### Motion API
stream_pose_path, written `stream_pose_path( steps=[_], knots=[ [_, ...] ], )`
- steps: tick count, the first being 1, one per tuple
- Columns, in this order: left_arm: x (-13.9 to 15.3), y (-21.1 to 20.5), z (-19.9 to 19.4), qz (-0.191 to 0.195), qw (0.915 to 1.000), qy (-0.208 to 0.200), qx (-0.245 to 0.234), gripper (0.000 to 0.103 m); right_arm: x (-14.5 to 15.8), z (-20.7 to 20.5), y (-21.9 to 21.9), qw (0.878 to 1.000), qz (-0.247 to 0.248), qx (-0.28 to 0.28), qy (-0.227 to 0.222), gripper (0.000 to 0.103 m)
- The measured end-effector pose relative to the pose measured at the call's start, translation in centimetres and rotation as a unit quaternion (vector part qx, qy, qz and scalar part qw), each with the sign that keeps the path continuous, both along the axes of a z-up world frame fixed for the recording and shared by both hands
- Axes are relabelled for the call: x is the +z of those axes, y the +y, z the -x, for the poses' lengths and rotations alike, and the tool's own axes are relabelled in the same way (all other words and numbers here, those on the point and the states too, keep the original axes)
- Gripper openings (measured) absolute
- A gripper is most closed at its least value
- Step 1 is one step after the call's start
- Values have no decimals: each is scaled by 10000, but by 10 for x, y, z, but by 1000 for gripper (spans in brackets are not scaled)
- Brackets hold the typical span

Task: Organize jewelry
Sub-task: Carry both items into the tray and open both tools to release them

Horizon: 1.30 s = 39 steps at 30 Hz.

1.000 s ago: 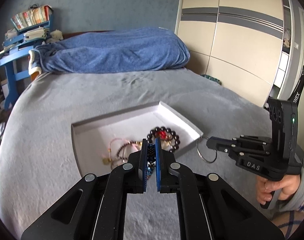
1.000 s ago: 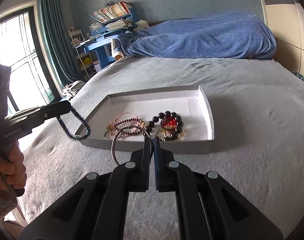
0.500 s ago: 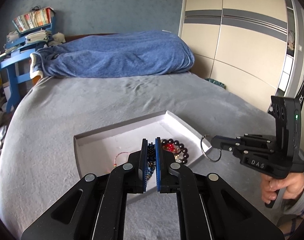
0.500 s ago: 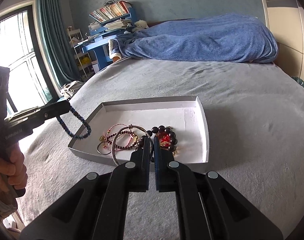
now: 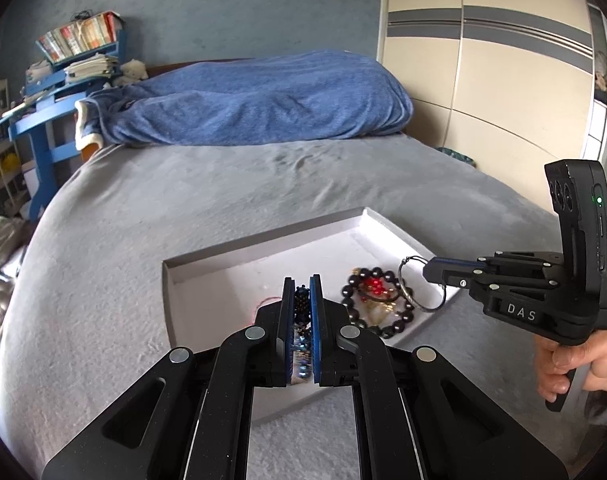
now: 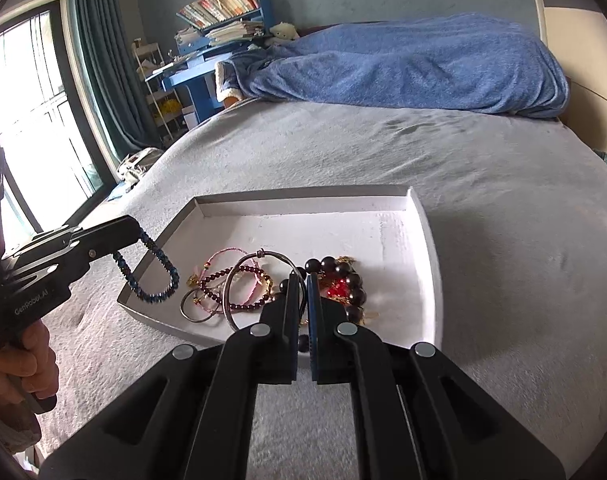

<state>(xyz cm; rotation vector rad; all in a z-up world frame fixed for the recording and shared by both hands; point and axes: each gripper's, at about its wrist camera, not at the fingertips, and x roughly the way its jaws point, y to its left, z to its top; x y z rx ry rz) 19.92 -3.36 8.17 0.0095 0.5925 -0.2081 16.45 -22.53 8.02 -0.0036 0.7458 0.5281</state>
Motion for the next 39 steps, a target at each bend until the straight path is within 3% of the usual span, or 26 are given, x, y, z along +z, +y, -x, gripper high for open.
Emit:
stream_pose_path(
  steps=[15,20,32,34,36,38,39],
  knots=[
    [-25,7,-17,176,9996,172,120,7,-30,-30,32,9970,568,208,479,4],
    [-34,1,-20,175,9995,244,60,7,-36,-33,34,9963,716,129,453,4],
    [-56,-1,-25,164,9986,468,158,9,-45,-45,16,9973,565,-197,424,5],
    [-57,2,-23,146,9986,436,265,23,-44,-44,13,9977,505,-224,403,7],
    [-55,4,-20,161,9987,358,333,53,-43,-42,11,9980,451,-228,376,10],
    [-52,5,-16,155,9989,255,369,73,-40,-38,9,9985,391,-222,304,17],
    [-49,5,-13,133,9990,181,379,77,-39,-36,9,9987,371,-216,278,19]
  ],
)
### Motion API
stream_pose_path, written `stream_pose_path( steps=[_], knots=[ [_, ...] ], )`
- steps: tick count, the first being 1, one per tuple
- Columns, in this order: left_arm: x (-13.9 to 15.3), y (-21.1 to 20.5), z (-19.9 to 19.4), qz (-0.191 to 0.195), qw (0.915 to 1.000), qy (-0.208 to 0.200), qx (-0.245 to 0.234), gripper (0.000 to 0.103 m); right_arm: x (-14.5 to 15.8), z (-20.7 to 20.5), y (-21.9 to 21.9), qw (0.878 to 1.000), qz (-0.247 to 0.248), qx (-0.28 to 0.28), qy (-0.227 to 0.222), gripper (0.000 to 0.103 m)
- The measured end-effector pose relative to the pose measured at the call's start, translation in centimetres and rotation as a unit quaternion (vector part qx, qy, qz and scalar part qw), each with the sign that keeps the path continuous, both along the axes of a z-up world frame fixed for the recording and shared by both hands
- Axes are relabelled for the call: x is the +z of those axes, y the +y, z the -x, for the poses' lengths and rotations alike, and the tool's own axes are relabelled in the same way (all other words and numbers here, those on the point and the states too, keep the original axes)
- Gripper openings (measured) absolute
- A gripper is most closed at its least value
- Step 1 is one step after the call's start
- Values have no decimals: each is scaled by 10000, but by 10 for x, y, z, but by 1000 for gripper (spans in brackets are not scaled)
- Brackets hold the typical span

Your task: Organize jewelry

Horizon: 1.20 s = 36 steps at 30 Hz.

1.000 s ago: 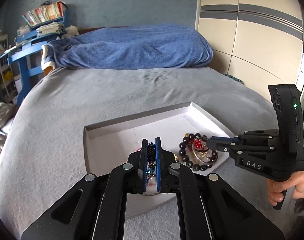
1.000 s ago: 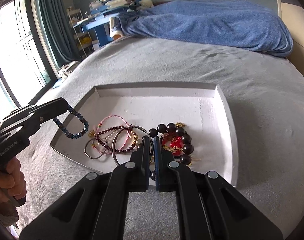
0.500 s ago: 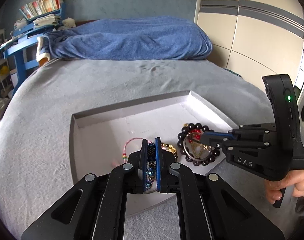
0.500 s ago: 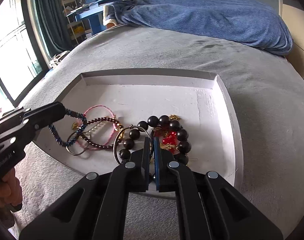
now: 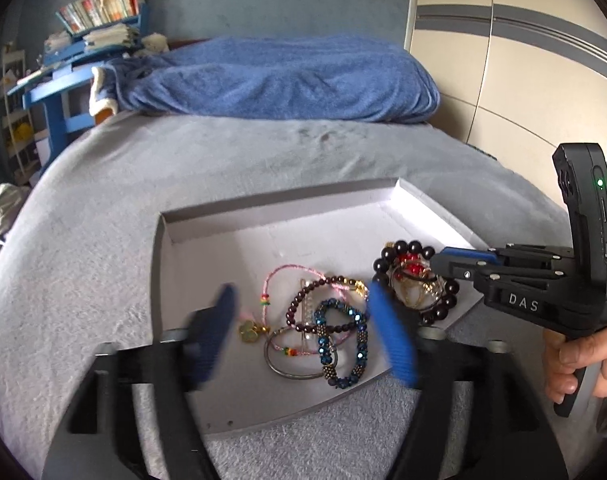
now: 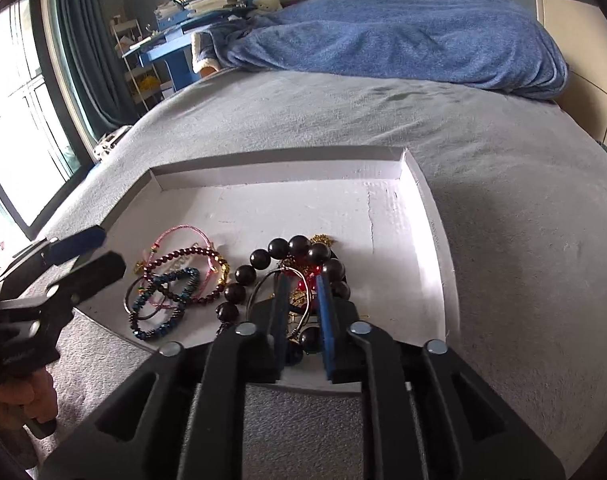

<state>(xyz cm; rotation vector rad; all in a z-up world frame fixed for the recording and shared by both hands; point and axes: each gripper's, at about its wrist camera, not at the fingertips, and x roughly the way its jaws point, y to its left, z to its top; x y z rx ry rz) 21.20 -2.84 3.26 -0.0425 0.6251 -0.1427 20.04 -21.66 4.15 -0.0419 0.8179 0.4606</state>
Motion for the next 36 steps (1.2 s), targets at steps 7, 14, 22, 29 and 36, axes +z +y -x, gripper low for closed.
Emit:
stream_pose_path(
  steps=[7,14,22,29,36],
  knots=[
    [12,1,25,9,9995,-296,98,94,14,30,-11,9987,-263,70,-439,59],
    [13,6,60,47,9984,-486,299,98,16,71,-25,9965,-339,143,-755,81],
    [5,13,82,110,9976,-444,526,98,16,105,-29,9942,-269,174,-1024,93],
    [0,17,100,173,9967,-486,625,98,13,125,-35,9933,-259,99,-1122,97],
    [-3,11,114,103,9963,-616,595,98,11,142,-31,9902,-71,118,-1390,97]
  ],
)
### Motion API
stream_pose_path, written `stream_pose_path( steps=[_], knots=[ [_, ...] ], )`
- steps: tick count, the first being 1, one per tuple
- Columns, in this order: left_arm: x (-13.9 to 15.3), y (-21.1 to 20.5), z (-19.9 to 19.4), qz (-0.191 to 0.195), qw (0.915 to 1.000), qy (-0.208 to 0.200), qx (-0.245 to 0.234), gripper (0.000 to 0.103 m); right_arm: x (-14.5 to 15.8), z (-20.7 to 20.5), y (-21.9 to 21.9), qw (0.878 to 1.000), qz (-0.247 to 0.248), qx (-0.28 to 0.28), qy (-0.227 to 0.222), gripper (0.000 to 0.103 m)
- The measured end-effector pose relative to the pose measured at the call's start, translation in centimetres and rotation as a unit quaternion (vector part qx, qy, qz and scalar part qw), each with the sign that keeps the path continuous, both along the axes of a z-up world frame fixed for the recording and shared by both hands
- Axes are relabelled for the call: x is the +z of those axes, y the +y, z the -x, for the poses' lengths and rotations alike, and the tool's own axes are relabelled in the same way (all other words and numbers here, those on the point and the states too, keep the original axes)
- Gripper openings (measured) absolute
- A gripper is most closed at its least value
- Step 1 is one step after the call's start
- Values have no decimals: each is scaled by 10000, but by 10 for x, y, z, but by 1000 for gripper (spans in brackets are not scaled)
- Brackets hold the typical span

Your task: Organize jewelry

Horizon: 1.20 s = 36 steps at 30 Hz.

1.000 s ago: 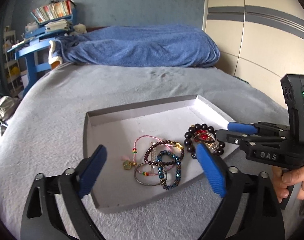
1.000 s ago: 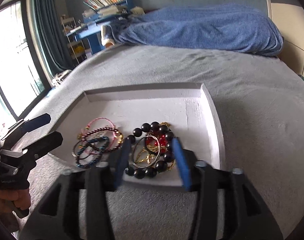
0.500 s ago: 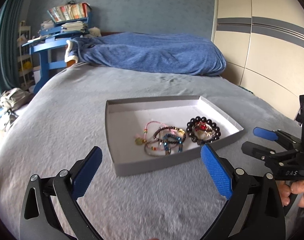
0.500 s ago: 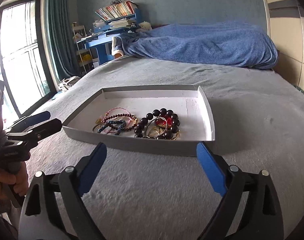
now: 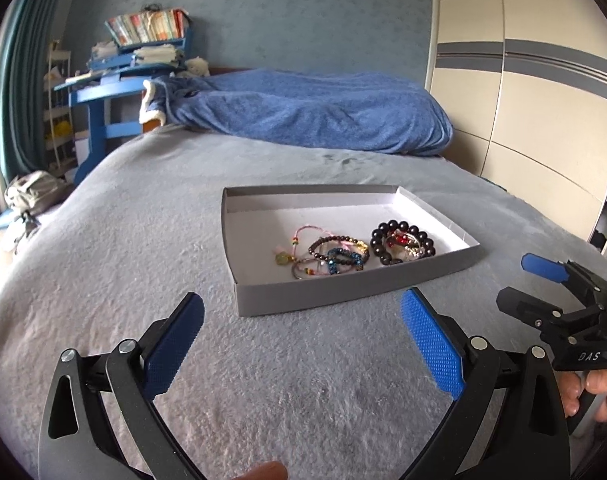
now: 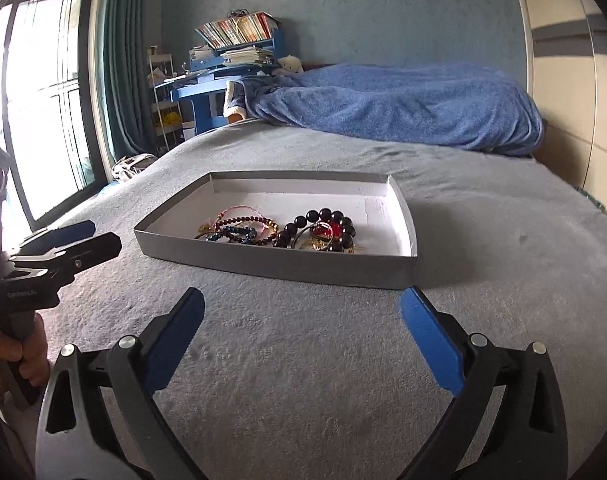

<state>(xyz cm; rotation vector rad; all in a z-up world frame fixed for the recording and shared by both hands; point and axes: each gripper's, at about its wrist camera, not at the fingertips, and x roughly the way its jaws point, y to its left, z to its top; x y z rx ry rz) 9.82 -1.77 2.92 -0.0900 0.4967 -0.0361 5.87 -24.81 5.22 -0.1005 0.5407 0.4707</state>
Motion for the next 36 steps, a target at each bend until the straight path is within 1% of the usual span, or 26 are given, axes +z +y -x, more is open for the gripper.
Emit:
stream_pose_path(
  steps=[3,8,36],
  knots=[
    [0,-5,1,-131,9999,-29,-21,98,0,3,2,10000,68,7,-62,97],
    [-1,-7,2,-194,9998,-57,-7,98,-1,5,3,9998,146,-12,-118,97],
    [-3,-9,-1,-250,9997,10,-51,98,-3,1,-3,10000,64,-72,11,97]
  ],
)
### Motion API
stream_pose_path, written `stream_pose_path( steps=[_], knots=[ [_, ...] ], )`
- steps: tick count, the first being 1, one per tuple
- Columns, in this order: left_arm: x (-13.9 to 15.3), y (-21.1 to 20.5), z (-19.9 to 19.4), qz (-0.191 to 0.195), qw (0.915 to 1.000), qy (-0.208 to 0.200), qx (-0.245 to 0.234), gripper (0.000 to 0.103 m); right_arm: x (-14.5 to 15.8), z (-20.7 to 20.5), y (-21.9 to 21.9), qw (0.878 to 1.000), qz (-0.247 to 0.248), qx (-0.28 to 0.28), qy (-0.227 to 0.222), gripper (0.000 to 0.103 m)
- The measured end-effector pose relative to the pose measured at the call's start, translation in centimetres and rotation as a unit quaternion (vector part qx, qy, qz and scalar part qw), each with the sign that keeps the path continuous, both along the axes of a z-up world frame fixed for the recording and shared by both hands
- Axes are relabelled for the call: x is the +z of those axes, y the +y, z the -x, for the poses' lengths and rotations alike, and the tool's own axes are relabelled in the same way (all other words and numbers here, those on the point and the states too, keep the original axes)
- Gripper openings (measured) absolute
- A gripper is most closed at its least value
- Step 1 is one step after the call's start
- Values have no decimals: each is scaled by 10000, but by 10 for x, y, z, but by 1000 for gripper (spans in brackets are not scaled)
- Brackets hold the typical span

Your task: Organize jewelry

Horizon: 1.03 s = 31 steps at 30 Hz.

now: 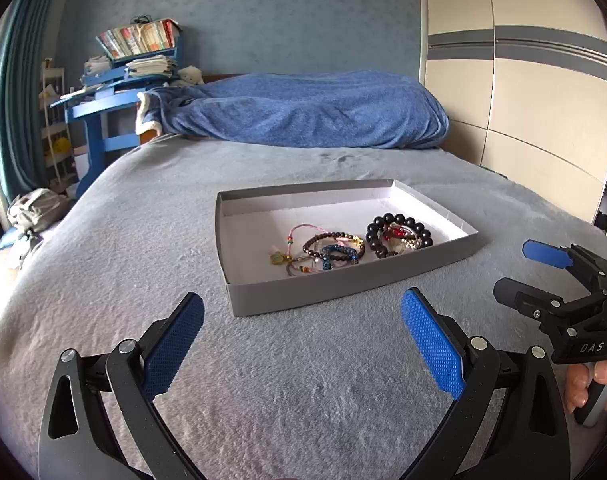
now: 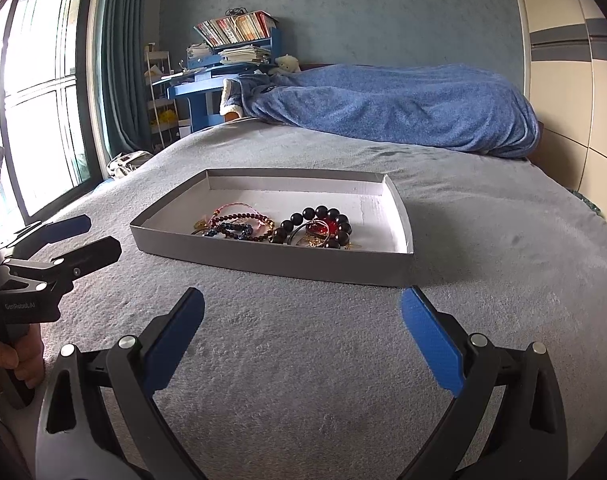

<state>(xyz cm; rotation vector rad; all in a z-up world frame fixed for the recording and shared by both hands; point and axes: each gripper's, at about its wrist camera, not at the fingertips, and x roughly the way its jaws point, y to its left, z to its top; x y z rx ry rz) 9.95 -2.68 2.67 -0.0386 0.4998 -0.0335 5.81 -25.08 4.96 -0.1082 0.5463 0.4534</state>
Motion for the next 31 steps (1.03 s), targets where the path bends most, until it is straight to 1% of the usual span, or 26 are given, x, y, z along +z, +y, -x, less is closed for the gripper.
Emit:
stream_pose_path(
  steps=[19,31],
  knots=[
    [-1,-3,0,-84,10000,-10,-37,98,0,0,1,10000,4,2,1,97],
    [-2,-4,0,-73,10000,-7,-42,98,-1,-1,1,10000,-5,1,25,97]
  ],
)
